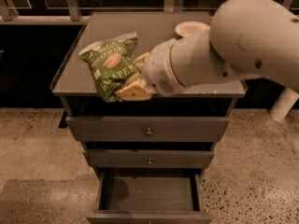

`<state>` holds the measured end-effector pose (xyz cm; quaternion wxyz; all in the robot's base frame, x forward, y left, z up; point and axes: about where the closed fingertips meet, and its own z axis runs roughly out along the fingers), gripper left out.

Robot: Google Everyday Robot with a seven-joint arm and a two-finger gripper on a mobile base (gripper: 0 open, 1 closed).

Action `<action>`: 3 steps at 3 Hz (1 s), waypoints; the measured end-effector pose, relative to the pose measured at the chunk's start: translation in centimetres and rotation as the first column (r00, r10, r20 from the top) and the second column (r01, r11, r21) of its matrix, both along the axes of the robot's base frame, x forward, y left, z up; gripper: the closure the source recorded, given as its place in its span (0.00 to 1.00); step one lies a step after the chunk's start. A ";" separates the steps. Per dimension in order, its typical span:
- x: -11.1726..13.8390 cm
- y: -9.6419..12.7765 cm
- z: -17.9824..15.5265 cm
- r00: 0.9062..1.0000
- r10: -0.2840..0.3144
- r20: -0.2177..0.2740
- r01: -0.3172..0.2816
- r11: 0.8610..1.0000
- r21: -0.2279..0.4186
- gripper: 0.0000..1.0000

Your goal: Place green jalapeno chip bag into bottom drawer

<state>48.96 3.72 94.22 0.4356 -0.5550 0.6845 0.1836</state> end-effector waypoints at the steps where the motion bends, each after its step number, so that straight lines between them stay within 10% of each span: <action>1: -2.2 -1.9 -2.2 0.998 -0.052 -0.047 0.052 0.998 -0.019 1.00; 3: -2.6 -2.6 -2.2 0.997 -0.072 -0.030 0.072 0.997 -0.019 1.00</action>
Offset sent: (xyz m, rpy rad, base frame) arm -0.0228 -0.0172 -0.0201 -0.0151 0.0445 -0.0498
